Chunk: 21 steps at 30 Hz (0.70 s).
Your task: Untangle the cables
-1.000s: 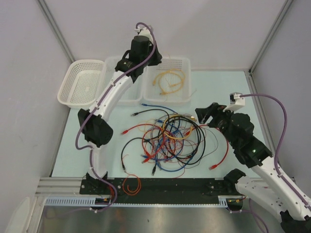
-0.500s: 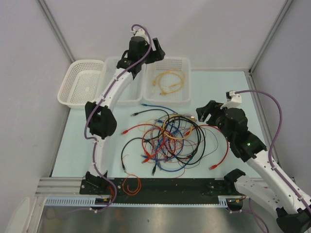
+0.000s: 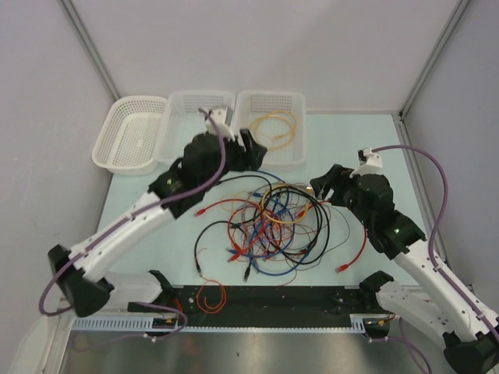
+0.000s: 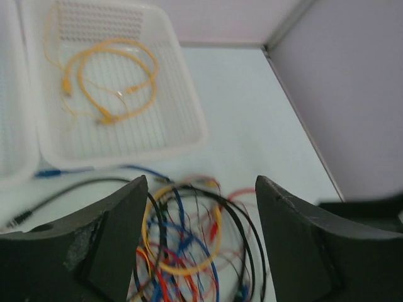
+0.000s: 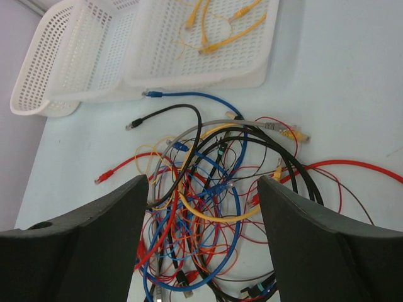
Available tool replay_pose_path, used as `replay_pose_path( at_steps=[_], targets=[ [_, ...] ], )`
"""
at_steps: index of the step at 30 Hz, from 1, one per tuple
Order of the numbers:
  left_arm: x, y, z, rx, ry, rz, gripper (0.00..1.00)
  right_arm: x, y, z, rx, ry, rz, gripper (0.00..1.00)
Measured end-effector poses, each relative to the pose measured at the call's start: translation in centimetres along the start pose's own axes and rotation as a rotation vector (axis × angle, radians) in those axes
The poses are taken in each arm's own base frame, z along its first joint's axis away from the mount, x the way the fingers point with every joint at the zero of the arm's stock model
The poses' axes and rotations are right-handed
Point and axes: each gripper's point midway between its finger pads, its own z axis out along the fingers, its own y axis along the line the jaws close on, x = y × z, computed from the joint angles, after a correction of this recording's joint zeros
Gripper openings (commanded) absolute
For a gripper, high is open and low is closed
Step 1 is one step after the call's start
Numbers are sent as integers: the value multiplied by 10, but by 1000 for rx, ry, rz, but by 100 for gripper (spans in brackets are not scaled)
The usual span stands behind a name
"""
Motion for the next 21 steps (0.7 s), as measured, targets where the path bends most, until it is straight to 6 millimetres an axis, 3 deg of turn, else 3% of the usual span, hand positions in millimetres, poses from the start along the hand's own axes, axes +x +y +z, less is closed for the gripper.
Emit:
replay_pose_path(
  at_steps=[2, 4, 6, 12, 14, 17, 21],
  targets=[
    [28, -18, -42, 60, 23, -1, 73, 5, -1, 0, -2, 11, 4, 75],
    [56, -13, -59, 61, 66, -17, 71, 11, -3, 0, -2, 24, 6, 76],
    [87, 7, -62, 14, 121, -30, 67, 19, -5, 1, 0, 40, 9, 75],
    [207, 78, -50, -187, 406, -16, 63, 38, 0, 3, -9, 96, 18, 75],
    [226, 99, -43, -244, 471, -32, 62, 42, 4, 2, -20, 105, 14, 75],
    [236, 115, -33, -287, 513, -52, 61, 47, 7, 3, -25, 122, 7, 75],
    [237, 107, -24, -259, 530, -66, 61, 69, 1, 15, 8, 206, -11, 71]
  ],
)
